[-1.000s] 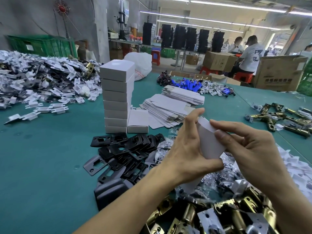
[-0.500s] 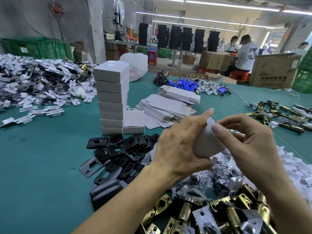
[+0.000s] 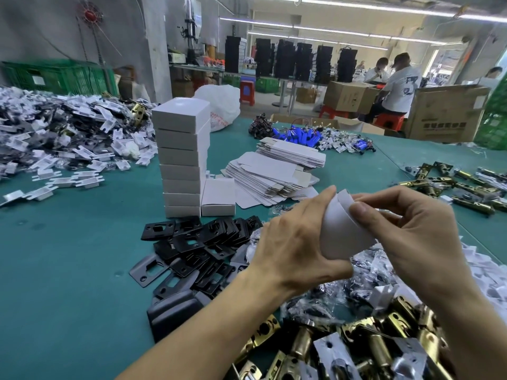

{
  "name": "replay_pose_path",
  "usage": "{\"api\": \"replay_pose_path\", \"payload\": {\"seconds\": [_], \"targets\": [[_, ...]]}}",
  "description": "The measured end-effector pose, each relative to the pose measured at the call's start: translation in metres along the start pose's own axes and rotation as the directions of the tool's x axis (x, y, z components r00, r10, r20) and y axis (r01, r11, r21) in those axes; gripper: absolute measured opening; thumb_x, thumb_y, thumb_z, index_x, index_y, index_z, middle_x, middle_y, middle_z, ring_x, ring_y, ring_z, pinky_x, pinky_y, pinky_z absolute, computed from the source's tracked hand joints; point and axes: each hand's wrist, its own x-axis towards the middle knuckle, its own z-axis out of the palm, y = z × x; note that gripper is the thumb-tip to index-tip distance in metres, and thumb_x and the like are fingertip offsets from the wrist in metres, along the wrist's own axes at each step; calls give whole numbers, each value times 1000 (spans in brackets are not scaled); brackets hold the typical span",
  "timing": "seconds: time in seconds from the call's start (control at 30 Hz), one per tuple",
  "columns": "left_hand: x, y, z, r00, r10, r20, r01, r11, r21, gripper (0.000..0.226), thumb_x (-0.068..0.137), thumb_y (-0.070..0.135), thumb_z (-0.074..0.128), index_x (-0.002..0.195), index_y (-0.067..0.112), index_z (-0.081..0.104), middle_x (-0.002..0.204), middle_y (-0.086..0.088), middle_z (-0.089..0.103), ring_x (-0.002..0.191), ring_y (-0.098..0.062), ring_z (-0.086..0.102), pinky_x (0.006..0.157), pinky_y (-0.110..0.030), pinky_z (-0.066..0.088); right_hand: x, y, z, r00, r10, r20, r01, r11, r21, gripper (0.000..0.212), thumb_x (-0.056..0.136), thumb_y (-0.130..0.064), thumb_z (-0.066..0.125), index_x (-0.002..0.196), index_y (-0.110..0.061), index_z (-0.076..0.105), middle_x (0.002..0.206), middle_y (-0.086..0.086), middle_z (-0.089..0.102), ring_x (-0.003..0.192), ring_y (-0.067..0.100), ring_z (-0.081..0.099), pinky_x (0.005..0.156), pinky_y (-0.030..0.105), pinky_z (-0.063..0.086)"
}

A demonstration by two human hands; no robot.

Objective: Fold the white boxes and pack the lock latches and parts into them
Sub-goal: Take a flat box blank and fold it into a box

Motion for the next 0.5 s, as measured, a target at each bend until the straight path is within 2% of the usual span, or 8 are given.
{"api": "replay_pose_path", "payload": {"seconds": [0.17,0.27,0.37,0.43,0.5], "targets": [[2,-3,3,1000,10,9,-9,1000,-29,99,62,48,87,148,22,44,125,0,66,99,-20,65,80,-38,55,1,1,-6,1000,2,27,-1,999,-42,11,73,-24,71,84,-21,70,86,-13,76,76,4,72,67,18,57],[5,-7,2,995,-54,80,68,980,-189,98,63,60,86,146,25,46,131,6,63,110,-10,62,91,-37,54,0,4,-5,998,19,57,-16,998,-53,12,73,-25,70,86,-24,70,86,-9,76,75,7,73,66,24,59],[9,-10,1,993,-106,47,115,927,-358,74,70,61,79,133,29,60,118,12,69,103,-4,65,87,-35,56,-2,5,-1,995,18,95,-16,1000,-23,16,78,-21,69,93,-26,71,89,-8,76,81,8,73,69,22,59],[11,-12,1,992,-119,44,127,910,-395,59,74,59,77,125,30,66,107,12,72,93,-2,67,80,-35,57,-2,5,0,994,-5,110,13,997,-71,22,83,-13,69,96,-31,71,91,-13,76,84,5,73,72,20,58],[11,-15,1,991,-125,57,137,904,-404,51,77,53,77,121,28,69,104,11,73,92,-4,68,80,-37,57,-3,6,-1,993,-13,116,26,994,-106,26,84,-11,69,98,-33,72,92,-16,76,84,4,73,74,22,58]]}}
